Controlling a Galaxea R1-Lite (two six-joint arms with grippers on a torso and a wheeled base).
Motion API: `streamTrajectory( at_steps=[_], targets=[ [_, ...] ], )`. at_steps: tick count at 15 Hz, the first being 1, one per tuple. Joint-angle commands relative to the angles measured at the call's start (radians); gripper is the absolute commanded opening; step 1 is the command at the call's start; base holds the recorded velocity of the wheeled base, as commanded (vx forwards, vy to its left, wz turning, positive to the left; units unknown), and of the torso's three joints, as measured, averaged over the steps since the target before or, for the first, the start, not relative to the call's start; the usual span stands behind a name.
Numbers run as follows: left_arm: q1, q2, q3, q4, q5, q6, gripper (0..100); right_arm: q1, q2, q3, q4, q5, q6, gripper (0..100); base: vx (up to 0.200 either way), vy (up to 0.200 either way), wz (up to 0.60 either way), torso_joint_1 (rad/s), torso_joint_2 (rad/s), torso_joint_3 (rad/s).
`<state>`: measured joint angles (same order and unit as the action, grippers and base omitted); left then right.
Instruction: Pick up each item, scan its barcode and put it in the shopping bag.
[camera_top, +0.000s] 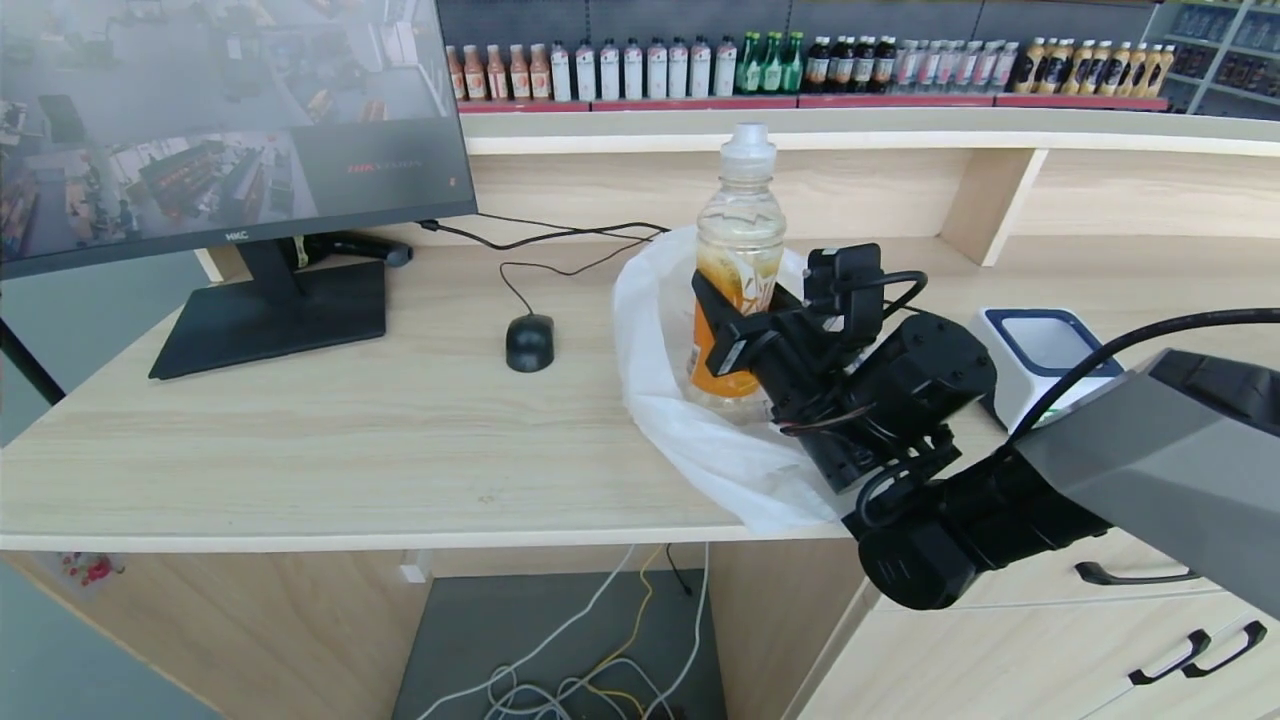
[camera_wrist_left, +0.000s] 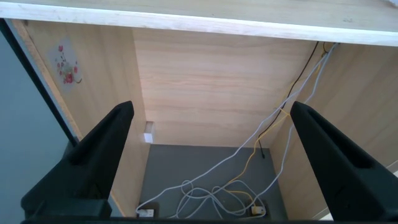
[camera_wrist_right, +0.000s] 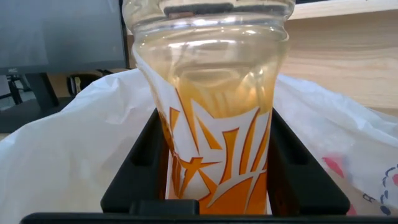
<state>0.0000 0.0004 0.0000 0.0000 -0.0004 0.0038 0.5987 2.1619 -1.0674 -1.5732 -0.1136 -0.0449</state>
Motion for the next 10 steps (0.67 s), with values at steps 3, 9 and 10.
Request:
streamTrajectory(
  at_steps=[3,9,10],
  targets=[
    [0.000,0.000,0.000,0.000,0.000,0.001,100,0.000,0.021,0.007,0.002,0.000,0.000,0,0.000,0.000,0.00,0.000,0.00,0.000],
    [0.000,0.000,0.000,0.000,0.000,0.001,100,0.000,0.029,0.006,0.002,0.003,0.000,0,0.000,0.000,0.00,0.000,0.00,0.000],
    [0.000,0.000,0.000,0.000,0.000,0.001,100,0.000,0.029,0.009,0.002,0.005,0.000,0,0.000,0.000,0.00,0.000,0.00,0.000]
  ],
)
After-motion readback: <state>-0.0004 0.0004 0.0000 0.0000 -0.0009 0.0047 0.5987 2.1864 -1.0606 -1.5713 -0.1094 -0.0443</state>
